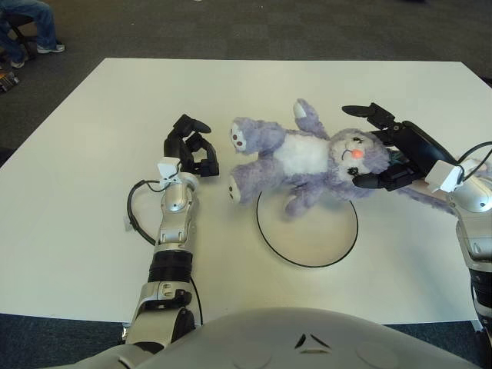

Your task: Put the doll into the plate.

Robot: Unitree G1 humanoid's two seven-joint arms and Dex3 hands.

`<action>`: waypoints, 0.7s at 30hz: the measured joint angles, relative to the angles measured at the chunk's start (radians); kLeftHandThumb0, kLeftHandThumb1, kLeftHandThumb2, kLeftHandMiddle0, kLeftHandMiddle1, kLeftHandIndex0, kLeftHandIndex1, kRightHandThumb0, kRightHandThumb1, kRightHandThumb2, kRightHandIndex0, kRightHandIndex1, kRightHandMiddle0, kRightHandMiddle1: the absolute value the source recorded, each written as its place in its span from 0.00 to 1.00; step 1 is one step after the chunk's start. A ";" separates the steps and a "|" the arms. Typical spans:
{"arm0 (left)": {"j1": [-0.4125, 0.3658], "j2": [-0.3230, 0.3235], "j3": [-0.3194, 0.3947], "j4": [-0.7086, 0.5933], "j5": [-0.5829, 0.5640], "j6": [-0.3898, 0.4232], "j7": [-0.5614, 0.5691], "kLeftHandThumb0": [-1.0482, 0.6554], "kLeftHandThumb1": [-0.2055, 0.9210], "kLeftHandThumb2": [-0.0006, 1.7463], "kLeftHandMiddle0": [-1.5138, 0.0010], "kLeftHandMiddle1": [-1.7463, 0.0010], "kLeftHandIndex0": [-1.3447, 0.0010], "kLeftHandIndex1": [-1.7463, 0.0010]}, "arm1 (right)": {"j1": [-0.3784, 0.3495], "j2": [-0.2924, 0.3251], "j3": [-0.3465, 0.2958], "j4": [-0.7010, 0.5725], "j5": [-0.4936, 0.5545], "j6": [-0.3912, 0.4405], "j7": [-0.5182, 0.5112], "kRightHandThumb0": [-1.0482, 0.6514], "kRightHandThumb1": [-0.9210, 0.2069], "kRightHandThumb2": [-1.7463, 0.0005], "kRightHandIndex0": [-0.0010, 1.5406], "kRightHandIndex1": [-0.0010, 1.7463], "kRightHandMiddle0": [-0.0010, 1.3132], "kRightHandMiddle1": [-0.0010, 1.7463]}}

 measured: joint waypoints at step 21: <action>-0.001 0.000 0.000 0.001 0.000 0.000 0.000 0.61 0.09 1.00 0.38 0.00 0.44 0.08 | -0.007 -0.014 0.010 0.105 0.027 -0.268 0.046 0.02 0.00 0.73 0.14 0.07 0.00 0.20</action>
